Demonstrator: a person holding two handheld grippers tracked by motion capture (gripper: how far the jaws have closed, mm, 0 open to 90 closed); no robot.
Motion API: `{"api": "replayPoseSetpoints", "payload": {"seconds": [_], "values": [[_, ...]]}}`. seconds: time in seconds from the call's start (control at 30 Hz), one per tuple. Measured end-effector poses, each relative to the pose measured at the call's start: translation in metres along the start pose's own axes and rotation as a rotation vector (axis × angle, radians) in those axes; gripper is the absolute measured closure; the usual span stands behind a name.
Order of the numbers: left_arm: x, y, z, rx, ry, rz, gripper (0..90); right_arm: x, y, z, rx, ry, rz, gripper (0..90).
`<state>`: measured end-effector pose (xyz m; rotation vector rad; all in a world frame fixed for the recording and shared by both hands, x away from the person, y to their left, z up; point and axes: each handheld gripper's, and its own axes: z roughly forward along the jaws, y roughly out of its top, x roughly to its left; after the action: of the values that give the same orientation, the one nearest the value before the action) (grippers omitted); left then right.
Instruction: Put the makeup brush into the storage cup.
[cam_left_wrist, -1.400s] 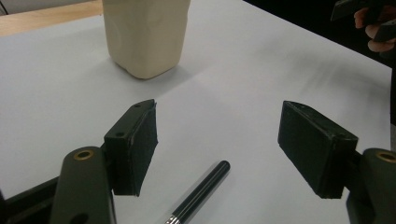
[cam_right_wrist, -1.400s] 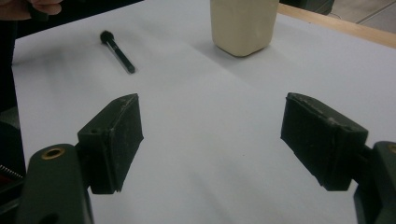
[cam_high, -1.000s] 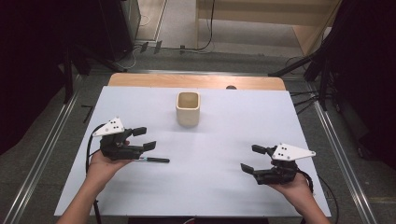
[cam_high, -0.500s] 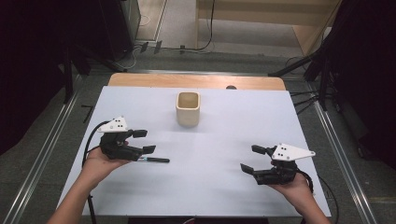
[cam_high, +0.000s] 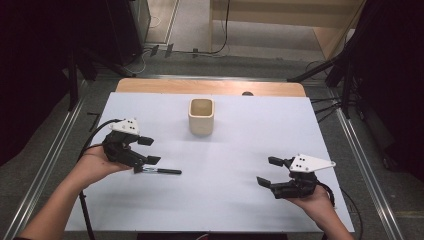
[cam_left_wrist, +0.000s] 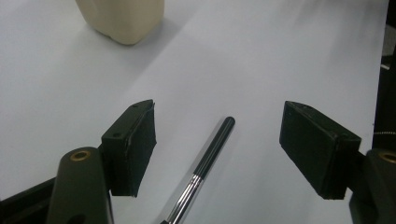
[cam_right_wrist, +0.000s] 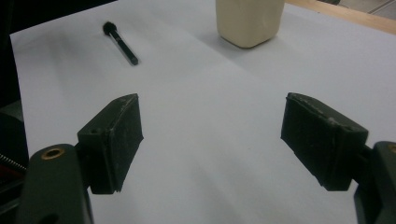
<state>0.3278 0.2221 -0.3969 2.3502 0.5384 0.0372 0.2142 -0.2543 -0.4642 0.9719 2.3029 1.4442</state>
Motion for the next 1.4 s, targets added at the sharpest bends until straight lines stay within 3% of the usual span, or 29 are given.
{"api": "replayPoseSetpoints", "payload": {"seconds": [0.17, 0.23, 0.37, 0.43, 0.73, 0.87, 1.2, 1.4], "values": [[0.001, 0.003, 0.003, 0.071, -0.018, 0.037, 27.4, 0.001, 0.000, 0.000, 0.001, 0.008, -0.004, 21.4], [0.004, 0.004, 0.007, 0.121, -0.033, 0.058, 27.5, 0.001, 0.000, 0.001, 0.006, 0.009, -0.004, 21.4], [0.004, 0.006, 0.010, 0.162, -0.033, 0.068, 27.5, 0.001, 0.000, 0.001, 0.010, 0.011, -0.005, 21.4], [0.004, 0.008, 0.012, 0.185, -0.037, 0.098, 28.0, 0.001, 0.000, 0.002, 0.012, 0.012, -0.008, 21.4], [0.000, 0.016, 0.016, 0.228, -0.099, 0.200, 28.0, 0.002, -0.001, 0.002, 0.019, 0.017, -0.008, 21.4], [-0.001, 0.019, 0.017, 0.272, -0.114, 0.245, 28.3, 0.002, -0.001, 0.002, 0.022, 0.017, -0.008, 21.4], [0.001, 0.023, 0.021, 0.357, -0.144, 0.291, 28.8, 0.002, -0.001, 0.003, 0.026, 0.021, -0.008, 21.4], [0.003, 0.020, 0.028, 0.419, -0.121, 0.319, 28.8, 0.002, -0.001, 0.004, 0.036, 0.021, -0.011, 21.4]]}}
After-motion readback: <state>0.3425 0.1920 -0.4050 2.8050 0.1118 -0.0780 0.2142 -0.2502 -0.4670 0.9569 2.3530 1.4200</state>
